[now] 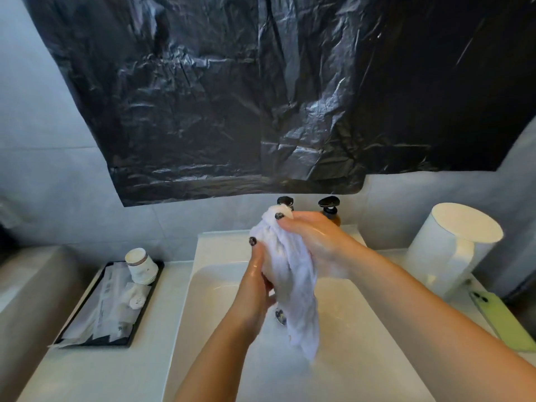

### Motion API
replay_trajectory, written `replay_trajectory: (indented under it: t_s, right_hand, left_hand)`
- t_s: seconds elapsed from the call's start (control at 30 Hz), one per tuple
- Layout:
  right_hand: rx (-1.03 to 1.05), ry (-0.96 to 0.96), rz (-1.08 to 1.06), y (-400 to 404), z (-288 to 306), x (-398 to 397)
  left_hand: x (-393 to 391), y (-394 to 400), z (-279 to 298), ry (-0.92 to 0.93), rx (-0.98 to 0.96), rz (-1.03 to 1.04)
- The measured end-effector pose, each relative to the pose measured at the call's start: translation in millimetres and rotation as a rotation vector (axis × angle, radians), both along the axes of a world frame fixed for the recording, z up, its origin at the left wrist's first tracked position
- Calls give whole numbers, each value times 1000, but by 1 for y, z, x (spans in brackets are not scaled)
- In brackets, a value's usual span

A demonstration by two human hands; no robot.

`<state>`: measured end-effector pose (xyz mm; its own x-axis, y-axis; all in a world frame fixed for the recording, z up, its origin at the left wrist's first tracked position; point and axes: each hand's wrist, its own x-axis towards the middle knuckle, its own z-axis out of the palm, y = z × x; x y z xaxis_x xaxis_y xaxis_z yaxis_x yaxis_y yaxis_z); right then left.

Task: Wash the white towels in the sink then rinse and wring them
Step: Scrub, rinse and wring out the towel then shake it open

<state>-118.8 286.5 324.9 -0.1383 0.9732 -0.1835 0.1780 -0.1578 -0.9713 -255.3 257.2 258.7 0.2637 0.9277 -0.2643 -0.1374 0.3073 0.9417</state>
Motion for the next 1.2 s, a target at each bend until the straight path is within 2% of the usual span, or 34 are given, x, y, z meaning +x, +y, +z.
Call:
replay_trajectory:
  t_s: [0.03,0.1,0.17,0.23,0.3,0.33,0.4,0.5,0.53,0.6,0.7,0.87,0.97,1.07,1.2]
  right_hand:
    - [90,-183,11,2,5,2]
    - [214,-483,8,7,13,7]
    - [217,-593,-44,9,25,16]
    - [196,-560,-160,9,35,30]
    - [175,-382,-315,10,41,44]
    - [151,-312,-318,8,42,48]
    - [40,-295,-163,4,34,45]
    - [-122,-432,30,-7,-4,23]
    - [-157,-354,15,-10,-18,16]
    - [-180,-83,-87,-11,-41,8]
    - [3,-32,-192,-7,-49,8]
    - [363,-219,-342,4,-13,17]
    - [407,-255,-401,10,5,25]
    - [318,-212,-532,13,19,44]
    - [33,-6,-721,10,35,81]
  left_hand:
    - [2,4,4,23,30,2]
    - [4,15,9,198,147,63]
    - [2,24,15,406,292,195]
    - [-3,31,27,540,423,323]
    - [-9,35,37,621,503,382]
    - [-9,37,40,649,530,389]
    - [-6,38,41,677,576,395]
    - [4,36,41,604,531,427]
    - [7,35,42,552,488,426]
    - [7,36,45,444,394,386]
    - [-7,41,47,421,309,314]
    - [-32,47,50,738,379,277]
    - [-37,48,60,906,437,275]
    - [-45,51,70,754,392,390]
    - [-68,57,73,234,139,420]
